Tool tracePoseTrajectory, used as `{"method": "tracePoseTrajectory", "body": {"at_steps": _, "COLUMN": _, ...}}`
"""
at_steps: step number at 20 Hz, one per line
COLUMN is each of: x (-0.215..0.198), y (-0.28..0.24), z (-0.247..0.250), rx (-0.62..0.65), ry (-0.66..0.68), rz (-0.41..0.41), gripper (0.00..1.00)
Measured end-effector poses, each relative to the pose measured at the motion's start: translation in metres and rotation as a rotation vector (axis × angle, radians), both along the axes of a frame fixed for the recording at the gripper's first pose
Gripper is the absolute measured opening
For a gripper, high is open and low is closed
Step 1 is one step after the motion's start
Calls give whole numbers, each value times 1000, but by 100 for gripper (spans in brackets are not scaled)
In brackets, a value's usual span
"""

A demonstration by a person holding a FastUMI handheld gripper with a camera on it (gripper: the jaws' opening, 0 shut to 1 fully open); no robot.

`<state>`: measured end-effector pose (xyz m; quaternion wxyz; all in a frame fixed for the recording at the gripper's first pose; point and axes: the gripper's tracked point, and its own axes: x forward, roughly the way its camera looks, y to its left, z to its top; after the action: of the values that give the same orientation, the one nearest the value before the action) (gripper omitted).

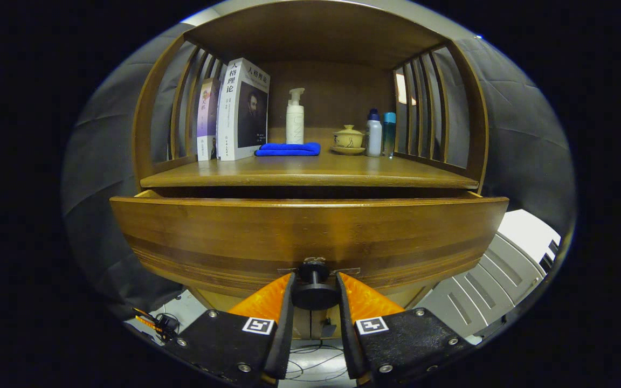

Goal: Pull open the drawer, take out the items inside it, and place them on the countertop above the cabinet.

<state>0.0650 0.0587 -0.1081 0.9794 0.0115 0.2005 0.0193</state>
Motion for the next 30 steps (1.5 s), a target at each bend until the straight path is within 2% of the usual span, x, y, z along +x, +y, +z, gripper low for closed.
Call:
{"method": "tracePoseTrajectory", "body": {"at_steps": 15, "x": -69, "y": -9, "z": 6, "rx": -40, "ry": 42, "rz": -10, "gripper": 41}}
{"method": "tracePoseTrajectory", "body": {"at_steps": 22, "x": -94, "y": -6, "z": 1, "rx": -53, "ry": 55, "rz": 25, "gripper": 41}}
{"method": "tracePoseTrajectory", "body": {"at_steps": 28, "x": -102, "y": -5, "z": 2, "rx": -50, "ry": 47, "rz": 30, "gripper": 42}}
{"method": "tracePoseTrajectory", "body": {"at_steps": 30, "x": -100, "y": -4, "z": 10, "rx": -76, "ry": 15, "rz": 37, "gripper": 47}}
